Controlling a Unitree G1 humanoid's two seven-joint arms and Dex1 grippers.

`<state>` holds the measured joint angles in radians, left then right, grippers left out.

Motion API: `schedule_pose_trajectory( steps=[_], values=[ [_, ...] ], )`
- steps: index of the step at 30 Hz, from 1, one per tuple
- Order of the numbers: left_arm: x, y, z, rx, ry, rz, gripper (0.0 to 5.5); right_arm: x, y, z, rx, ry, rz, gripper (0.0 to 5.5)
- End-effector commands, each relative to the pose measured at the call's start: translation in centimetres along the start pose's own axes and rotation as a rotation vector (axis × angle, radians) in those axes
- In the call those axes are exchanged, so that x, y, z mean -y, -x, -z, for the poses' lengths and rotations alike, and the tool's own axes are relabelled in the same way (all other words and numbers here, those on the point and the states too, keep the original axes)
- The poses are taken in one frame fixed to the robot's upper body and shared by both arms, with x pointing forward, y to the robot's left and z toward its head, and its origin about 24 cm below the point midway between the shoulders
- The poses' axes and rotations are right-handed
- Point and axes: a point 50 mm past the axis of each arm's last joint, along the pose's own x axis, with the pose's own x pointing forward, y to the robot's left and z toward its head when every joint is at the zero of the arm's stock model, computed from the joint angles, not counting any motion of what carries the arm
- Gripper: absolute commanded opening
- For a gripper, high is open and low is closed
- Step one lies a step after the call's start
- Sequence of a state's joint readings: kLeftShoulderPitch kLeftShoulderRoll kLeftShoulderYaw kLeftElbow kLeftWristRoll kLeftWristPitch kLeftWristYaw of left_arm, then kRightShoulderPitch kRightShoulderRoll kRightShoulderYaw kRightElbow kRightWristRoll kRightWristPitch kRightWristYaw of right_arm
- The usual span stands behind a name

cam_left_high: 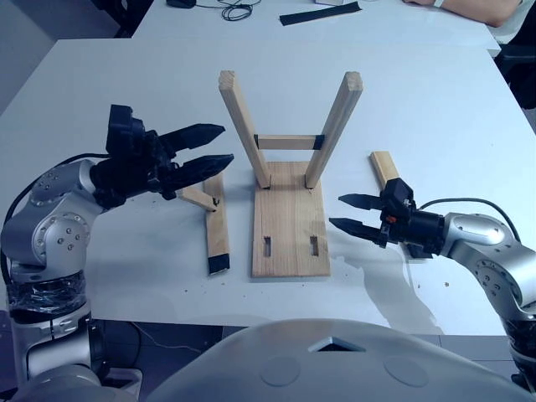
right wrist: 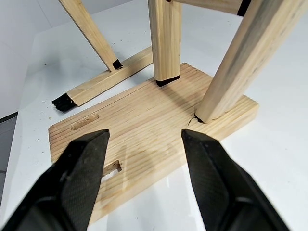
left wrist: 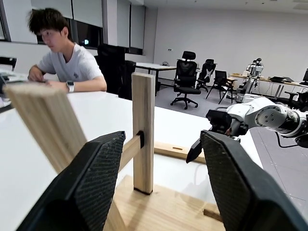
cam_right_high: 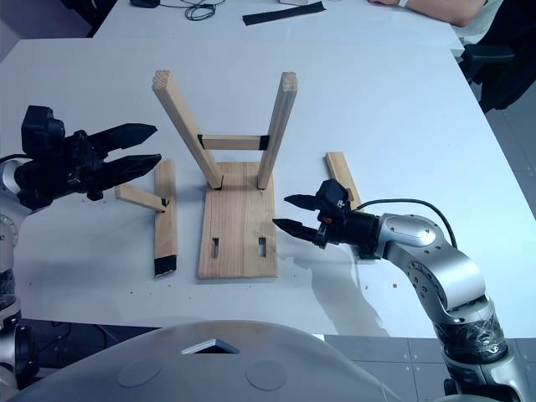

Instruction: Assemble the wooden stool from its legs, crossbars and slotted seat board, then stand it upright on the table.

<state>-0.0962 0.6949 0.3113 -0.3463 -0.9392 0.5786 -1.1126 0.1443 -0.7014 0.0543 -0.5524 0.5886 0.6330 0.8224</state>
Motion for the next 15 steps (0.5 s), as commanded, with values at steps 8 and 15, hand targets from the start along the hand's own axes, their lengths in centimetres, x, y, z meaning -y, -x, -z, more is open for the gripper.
schedule_pose_trajectory(
  steps=[8, 15],
  values=[
    [0.1, -0.4, -4.4, 0.045, -0.094, 0.053, 2.91, -0.6, 0.1, -1.5, 0.039, 0.024, -0.024, 2.77],
    [0.3, -0.2, 0.8, 0.007, 0.025, 0.017, 2.91, -0.4, -0.1, -1.3, 0.023, 0.018, -0.043, 2.77]
  ],
)
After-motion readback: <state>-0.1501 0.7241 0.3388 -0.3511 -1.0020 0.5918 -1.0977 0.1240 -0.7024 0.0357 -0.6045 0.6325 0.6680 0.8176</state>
